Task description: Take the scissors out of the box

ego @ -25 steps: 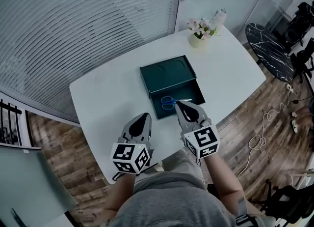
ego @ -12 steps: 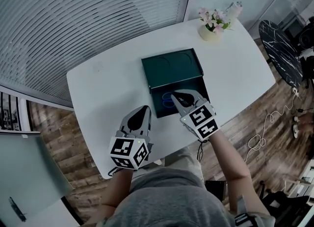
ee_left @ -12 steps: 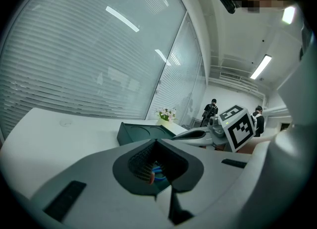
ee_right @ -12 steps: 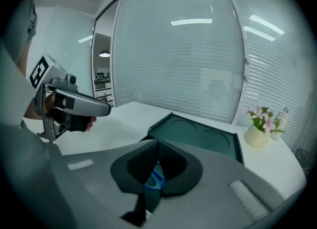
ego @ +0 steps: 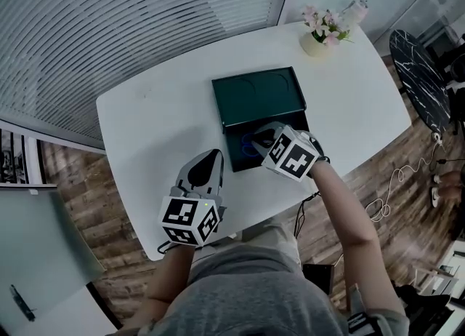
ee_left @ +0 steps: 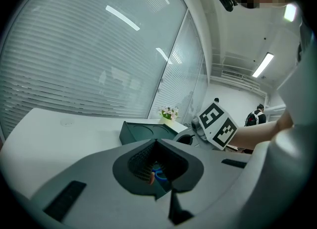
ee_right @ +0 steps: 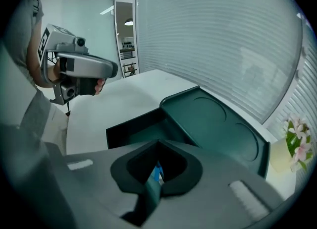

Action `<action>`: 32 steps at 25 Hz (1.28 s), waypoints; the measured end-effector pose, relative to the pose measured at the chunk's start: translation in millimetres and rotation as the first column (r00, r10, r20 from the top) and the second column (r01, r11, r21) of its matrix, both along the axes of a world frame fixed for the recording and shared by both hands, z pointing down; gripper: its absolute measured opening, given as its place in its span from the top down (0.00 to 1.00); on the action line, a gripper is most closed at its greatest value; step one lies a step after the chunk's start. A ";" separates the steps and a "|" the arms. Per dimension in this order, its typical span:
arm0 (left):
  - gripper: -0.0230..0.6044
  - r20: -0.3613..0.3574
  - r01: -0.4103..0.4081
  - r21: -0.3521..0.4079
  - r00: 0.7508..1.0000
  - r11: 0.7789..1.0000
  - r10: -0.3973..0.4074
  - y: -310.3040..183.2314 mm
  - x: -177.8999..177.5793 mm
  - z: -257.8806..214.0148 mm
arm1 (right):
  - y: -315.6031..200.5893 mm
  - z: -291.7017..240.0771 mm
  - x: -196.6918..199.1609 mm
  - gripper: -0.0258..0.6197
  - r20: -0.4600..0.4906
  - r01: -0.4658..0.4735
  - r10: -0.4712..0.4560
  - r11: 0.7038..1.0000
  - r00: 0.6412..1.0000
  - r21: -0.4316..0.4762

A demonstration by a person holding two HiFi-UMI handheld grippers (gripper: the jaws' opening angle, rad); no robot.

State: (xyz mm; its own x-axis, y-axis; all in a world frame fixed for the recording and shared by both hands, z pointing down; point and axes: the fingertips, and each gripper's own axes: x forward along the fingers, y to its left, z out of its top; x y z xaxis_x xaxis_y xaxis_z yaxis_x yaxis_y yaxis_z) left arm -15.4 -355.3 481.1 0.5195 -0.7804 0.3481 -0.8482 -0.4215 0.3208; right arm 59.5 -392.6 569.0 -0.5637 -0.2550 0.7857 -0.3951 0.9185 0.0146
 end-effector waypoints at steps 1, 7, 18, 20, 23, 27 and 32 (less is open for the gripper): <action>0.95 0.000 0.001 -0.001 1.000 1.000 -0.001 -0.6 -0.7 0.3 | 1.0 4.1 -1.3 0.95 -0.021 0.030 -0.031 0.999 0.999 -0.011; 0.95 0.000 0.004 -0.004 1.000 1.000 -0.004 -4.7 -2.9 2.2 | 8.6 27.8 -5.4 0.84 -0.126 0.156 -0.172 0.980 0.977 -0.124; 0.95 -0.041 0.053 -0.042 0.998 0.998 -0.055 -13.3 -14.1 9.5 | 14.0 52.9 -16.1 0.80 -0.237 0.275 -0.302 0.951 0.923 -0.141; 0.95 -0.035 0.054 -0.040 0.998 0.998 -0.055 -14.1 -14.4 10.4 | 13.6 53.3 -17.1 0.80 -0.245 0.285 -0.314 0.947 0.917 -0.147; 0.95 -0.015 0.050 -0.038 0.999 0.998 -0.051 -14.9 -12.7 13.8 | 12.9 54.6 -16.6 0.80 -0.254 0.291 -0.324 0.943 0.911 -0.161; 0.95 -0.008 0.060 -0.048 0.998 0.997 -0.060 -15.4 -13.7 19.0 | 11.3 53.9 -15.7 0.82 -0.249 0.300 -0.338 0.937 0.908 -0.178; 0.95 -0.023 0.062 -0.065 0.998 0.996 -0.064 -10.8 -15.9 21.7 | 15.9 53.3 -16.2 0.83 -0.255 0.326 -0.356 0.933 0.899 -0.151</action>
State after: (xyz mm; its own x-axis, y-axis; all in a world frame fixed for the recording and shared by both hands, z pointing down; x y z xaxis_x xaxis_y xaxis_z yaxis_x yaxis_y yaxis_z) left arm -31.3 -366.1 502.8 0.4790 -0.7885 0.3859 -0.8639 -0.3453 0.3667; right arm 43.4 -376.7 622.3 -0.3612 0.0041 0.9325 -0.0512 0.9984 -0.0243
